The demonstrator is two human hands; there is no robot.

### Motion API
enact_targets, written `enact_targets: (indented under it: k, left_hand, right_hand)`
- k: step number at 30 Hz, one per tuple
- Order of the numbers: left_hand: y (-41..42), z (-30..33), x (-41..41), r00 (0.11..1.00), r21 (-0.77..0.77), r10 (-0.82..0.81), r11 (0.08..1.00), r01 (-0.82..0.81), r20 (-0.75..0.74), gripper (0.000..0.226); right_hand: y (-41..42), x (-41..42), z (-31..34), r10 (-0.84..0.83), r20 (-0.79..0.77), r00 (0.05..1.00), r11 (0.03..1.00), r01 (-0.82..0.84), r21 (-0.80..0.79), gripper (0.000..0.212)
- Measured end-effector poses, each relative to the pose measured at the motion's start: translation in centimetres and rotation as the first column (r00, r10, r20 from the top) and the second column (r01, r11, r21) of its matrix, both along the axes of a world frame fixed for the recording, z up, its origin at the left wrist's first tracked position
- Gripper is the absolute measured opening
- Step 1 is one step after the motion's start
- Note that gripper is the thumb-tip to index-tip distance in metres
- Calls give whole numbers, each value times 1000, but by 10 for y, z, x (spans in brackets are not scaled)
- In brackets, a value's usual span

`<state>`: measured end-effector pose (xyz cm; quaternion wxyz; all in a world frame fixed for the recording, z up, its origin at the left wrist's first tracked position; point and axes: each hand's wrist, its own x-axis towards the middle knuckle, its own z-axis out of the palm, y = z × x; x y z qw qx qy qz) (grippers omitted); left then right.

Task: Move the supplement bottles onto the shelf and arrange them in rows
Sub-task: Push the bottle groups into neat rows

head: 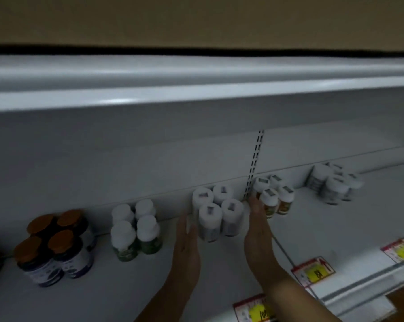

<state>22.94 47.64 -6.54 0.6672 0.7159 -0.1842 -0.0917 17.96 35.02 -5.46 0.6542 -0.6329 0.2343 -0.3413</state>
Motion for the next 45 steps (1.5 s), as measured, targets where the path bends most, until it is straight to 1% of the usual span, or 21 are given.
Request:
enact_targets:
  k: [2,4,5,7,9,11,18,20,23,25,26,27,28,29,30,32,34,37,38,42,45]
  left_hand:
    - [-14,-5,0,1000,24,20,1000,-20,-21,49]
    - [-33,-6,-6,996,-38,79,996,-81,-50,50]
    - [-40,-5,-9,994,-54,106,993,-107,-32,50]
    - [-52,-7,-8,987,-113,148,981,-155,-70,53]
    - [-59,-8,-7,982,-110,172,978,-179,-71,53]
    - [-61,-10,-6,981,-118,186,974,-191,-50,48]
    - [-66,-9,-3,974,-114,219,968,-224,-49,39]
    - [-65,-8,-2,978,-89,205,974,-207,-40,46]
    - [-59,-8,-3,972,-45,206,976,-212,-111,63]
    - [-53,-5,-7,939,11,343,939,-343,-20,63]
    - [-53,1,-13,907,-13,417,909,-417,58,63]
    - [-56,10,-20,881,-76,453,891,-447,137,64]
    - [-63,20,-31,873,-149,433,901,-408,224,67]
    - [-73,28,-42,872,-186,367,928,-322,323,69]
    - [-85,34,-54,867,-183,269,961,-209,421,66]
    - [-112,32,-72,831,-127,103,991,-39,547,57]
    - [-138,23,-76,878,-113,14,993,45,478,56]
    - [-165,4,-70,977,-157,-12,987,46,212,50]
    - [-171,-1,-67,992,-166,-5,986,25,122,47]
    - [-194,0,-58,994,-175,13,984,-32,-107,57]
    - [-215,4,-52,990,-172,39,983,-62,-132,54]
  right_hand:
    - [-18,12,-11,85,-67,994,993,-78,90,45]
    - [-29,21,-22,179,-143,973,982,-169,83,48]
    - [-32,25,-26,207,-136,969,977,-197,83,48]
    - [-33,30,-27,204,-76,976,974,-194,119,33]
    - [-31,33,-25,220,-31,975,967,-214,137,24]
    - [-30,36,-30,240,-31,970,968,-237,77,20]
    - [-37,44,-45,270,-3,963,963,-269,7,21]
    - [-38,47,-46,273,-28,962,962,-273,1,30]
    - [-35,43,-39,282,-44,958,958,-279,63,47]
    - [-36,29,-27,282,-48,958,958,-279,69,69]
    - [-38,19,-20,269,-31,963,963,-267,44,72]
    - [-39,7,-10,238,-15,971,971,-238,-2,66]
    - [-42,-5,-1,199,17,980,978,-198,-73,64]
    - [-45,-18,8,146,64,987,978,-134,-157,70]
    - [-50,-28,12,96,96,991,970,-72,-232,74]
    - [-69,-40,14,-13,141,990,963,51,-264,63]
    - [-91,-47,10,-78,147,986,966,111,-234,45]
    - [-126,-50,4,-57,62,996,988,65,-141,24]
    - [-137,-48,2,-45,23,999,993,47,-112,22]
    - [-178,-29,-11,121,-122,985,993,-119,24,45]
    - [-198,-16,-16,245,-153,957,969,-236,77,46]
